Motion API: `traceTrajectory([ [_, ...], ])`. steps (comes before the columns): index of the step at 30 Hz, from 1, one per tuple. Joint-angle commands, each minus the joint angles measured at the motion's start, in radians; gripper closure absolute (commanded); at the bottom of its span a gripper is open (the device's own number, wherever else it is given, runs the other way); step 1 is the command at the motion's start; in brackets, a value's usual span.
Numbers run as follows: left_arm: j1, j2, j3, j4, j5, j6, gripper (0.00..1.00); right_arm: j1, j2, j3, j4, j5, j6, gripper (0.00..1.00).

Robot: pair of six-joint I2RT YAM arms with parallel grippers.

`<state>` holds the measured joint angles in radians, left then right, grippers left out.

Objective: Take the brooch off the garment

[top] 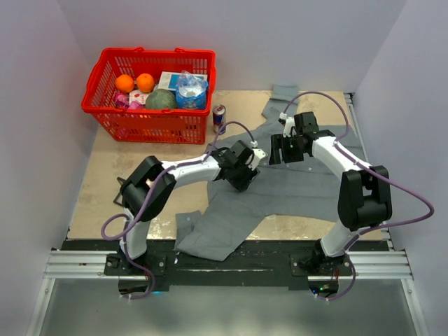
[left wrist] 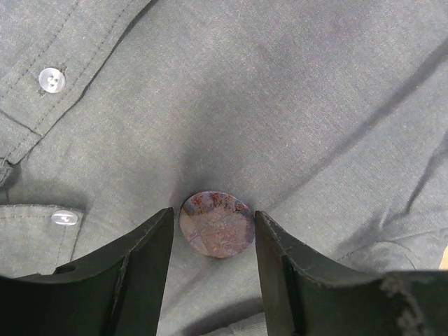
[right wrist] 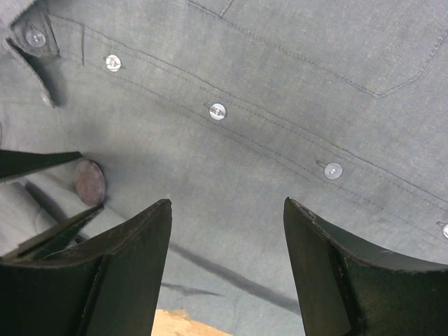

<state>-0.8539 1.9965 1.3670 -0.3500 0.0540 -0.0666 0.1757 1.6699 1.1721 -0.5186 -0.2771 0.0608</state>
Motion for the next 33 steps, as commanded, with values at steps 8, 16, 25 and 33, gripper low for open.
traceTrajectory([
  [8,0.139,-0.070,-0.002,0.035,0.242,-0.038,0.44,-0.004,-0.006,0.047,-0.035,0.056,-0.056,0.32],
  [16,0.194,-0.140,-0.091,0.164,0.354,-0.102,0.51,0.002,-0.004,0.070,-0.080,0.056,-0.107,0.32],
  [25,0.208,-0.136,-0.114,0.175,0.398,-0.102,0.53,0.030,0.024,0.113,-0.084,0.052,-0.119,0.32],
  [33,0.099,-0.090,-0.072,0.077,0.169,-0.065,0.23,0.041,0.040,0.118,-0.072,0.044,-0.102,0.32],
])
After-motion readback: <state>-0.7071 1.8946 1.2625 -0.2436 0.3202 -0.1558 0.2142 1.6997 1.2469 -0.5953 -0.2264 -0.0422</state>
